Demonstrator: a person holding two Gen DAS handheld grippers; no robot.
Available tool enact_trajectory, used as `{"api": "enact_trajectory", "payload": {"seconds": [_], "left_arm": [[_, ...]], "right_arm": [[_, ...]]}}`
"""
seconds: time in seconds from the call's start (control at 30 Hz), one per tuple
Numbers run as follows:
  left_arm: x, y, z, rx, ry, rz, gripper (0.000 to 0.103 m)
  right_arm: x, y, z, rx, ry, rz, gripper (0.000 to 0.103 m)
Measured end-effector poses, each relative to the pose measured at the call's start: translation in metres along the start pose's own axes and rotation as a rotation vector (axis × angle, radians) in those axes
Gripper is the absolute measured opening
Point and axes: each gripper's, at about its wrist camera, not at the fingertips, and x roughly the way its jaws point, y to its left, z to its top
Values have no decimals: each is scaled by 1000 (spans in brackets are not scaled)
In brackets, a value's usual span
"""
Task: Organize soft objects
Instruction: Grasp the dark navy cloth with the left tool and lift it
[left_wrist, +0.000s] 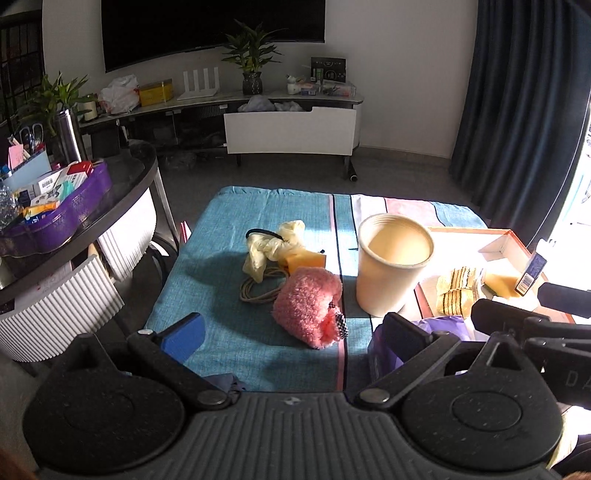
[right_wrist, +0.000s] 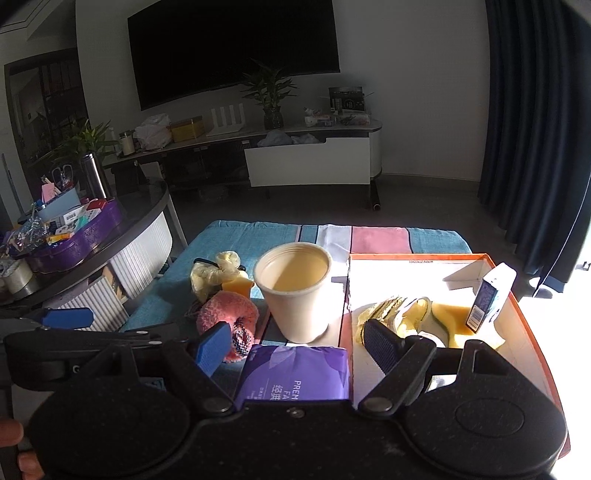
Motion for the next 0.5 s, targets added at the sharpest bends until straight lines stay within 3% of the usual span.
{"api": "enact_trajectory", "payload": {"seconds": [0.5], "left_arm": [[6,41,-11,-59,40,21,103]], "right_arm": [[20,35,-6,-67,54,79,93]]}}
